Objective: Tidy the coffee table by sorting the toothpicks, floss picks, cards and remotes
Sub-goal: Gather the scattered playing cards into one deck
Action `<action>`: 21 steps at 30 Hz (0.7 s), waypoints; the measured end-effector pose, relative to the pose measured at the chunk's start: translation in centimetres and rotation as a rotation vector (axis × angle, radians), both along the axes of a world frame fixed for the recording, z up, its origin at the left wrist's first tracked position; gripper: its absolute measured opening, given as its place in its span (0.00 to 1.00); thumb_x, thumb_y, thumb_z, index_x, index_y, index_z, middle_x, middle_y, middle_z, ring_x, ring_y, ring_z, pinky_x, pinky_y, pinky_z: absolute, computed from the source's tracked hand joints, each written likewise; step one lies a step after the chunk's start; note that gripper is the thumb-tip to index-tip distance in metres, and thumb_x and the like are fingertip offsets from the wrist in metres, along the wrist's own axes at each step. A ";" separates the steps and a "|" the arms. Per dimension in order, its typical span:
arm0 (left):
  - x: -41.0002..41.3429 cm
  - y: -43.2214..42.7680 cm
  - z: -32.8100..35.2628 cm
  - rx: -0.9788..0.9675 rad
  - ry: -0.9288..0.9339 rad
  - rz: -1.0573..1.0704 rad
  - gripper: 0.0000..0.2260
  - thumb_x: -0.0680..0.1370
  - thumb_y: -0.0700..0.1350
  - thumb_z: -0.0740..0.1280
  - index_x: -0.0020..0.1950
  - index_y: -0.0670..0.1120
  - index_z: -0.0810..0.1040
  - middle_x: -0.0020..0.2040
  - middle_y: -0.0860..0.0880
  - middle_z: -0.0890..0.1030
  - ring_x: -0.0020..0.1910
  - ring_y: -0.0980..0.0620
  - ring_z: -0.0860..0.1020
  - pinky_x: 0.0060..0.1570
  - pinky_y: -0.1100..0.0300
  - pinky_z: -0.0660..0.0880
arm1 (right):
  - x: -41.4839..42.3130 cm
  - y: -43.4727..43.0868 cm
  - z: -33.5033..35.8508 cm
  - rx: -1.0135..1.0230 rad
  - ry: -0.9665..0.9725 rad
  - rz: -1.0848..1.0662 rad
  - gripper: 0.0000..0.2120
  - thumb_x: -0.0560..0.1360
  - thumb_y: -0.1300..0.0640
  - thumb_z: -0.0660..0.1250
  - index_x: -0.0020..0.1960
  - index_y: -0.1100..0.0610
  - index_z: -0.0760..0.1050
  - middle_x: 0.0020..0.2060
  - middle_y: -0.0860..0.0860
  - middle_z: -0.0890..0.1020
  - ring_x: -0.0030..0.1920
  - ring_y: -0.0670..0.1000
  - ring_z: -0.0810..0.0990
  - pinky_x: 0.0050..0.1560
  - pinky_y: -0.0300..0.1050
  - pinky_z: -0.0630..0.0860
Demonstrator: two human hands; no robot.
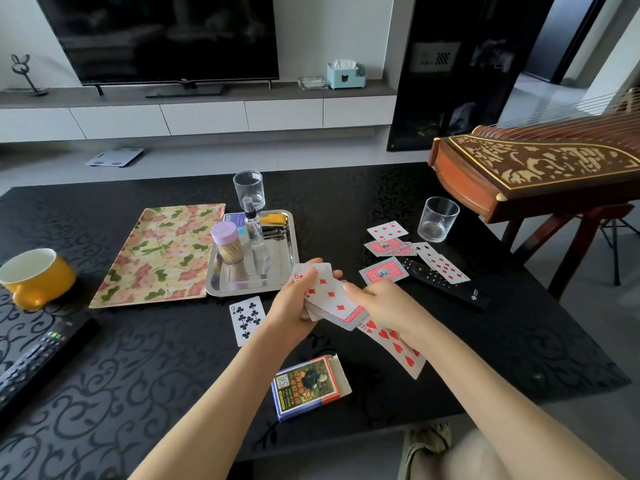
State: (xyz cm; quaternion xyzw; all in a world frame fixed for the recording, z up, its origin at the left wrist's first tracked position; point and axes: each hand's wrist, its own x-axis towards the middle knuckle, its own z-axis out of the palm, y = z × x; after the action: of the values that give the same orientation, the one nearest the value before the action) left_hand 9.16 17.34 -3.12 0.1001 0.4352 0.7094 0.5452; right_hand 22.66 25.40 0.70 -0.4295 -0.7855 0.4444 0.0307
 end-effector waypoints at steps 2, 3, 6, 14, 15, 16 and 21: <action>-0.1 -0.1 0.3 0.001 0.011 0.021 0.11 0.81 0.45 0.59 0.63 0.48 0.72 0.51 0.42 0.83 0.46 0.45 0.83 0.35 0.55 0.76 | 0.1 -0.2 0.5 -0.112 0.017 -0.024 0.25 0.78 0.40 0.57 0.34 0.57 0.75 0.29 0.47 0.79 0.30 0.44 0.76 0.31 0.36 0.67; 0.0 -0.2 0.6 -0.002 0.021 0.002 0.11 0.80 0.43 0.61 0.63 0.47 0.72 0.50 0.42 0.82 0.45 0.46 0.82 0.34 0.55 0.78 | 0.0 -0.2 0.5 -0.142 0.023 -0.051 0.26 0.77 0.38 0.56 0.41 0.58 0.80 0.35 0.49 0.83 0.35 0.46 0.79 0.35 0.38 0.69; 0.3 -0.5 1.0 -0.005 0.035 -0.069 0.14 0.78 0.35 0.60 0.63 0.45 0.72 0.54 0.40 0.81 0.47 0.44 0.81 0.32 0.58 0.78 | -0.2 -0.2 0.1 -0.206 0.051 -0.116 0.29 0.74 0.34 0.58 0.46 0.59 0.81 0.42 0.53 0.85 0.42 0.49 0.82 0.40 0.39 0.72; -2.1 -0.4 1.4 0.010 -0.108 0.103 0.12 0.81 0.37 0.54 0.64 0.41 0.68 0.54 0.37 0.80 0.47 0.42 0.83 0.46 0.44 0.76 | 2.1 0.1 0.8 -0.235 0.114 0.027 0.34 0.63 0.30 0.65 0.40 0.63 0.79 0.42 0.60 0.84 0.43 0.58 0.83 0.56 0.54 0.76; -2.1 -0.5 1.5 -0.011 -0.091 0.114 0.11 0.81 0.37 0.55 0.63 0.41 0.68 0.51 0.38 0.81 0.43 0.44 0.84 0.42 0.45 0.77 | 2.5 0.4 1.2 -0.228 0.148 -0.001 0.31 0.67 0.32 0.64 0.41 0.62 0.80 0.41 0.59 0.85 0.44 0.58 0.83 0.56 0.53 0.76; -2.1 -0.6 1.6 -0.047 -0.061 0.121 0.09 0.81 0.38 0.56 0.61 0.42 0.69 0.48 0.39 0.81 0.39 0.45 0.84 0.37 0.47 0.78 | 2.6 0.6 1.7 -0.210 0.192 -0.042 0.28 0.71 0.34 0.63 0.42 0.60 0.80 0.41 0.58 0.85 0.43 0.56 0.83 0.53 0.51 0.76; 0.3 -0.4 2.2 -0.080 -0.079 -0.014 0.16 0.81 0.54 0.57 0.60 0.44 0.72 0.41 0.43 0.77 0.35 0.48 0.76 0.32 0.57 0.75 | 0.8 -0.3 1.1 0.243 0.340 -0.179 0.25 0.77 0.43 0.61 0.27 0.57 0.63 0.21 0.49 0.67 0.23 0.46 0.65 0.29 0.38 0.62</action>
State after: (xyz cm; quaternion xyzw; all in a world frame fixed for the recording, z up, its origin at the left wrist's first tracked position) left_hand 9.43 16.97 -0.94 0.0534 0.4406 0.6910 0.5706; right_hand 23.49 25.11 1.79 -0.4095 -0.7754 0.4083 0.2535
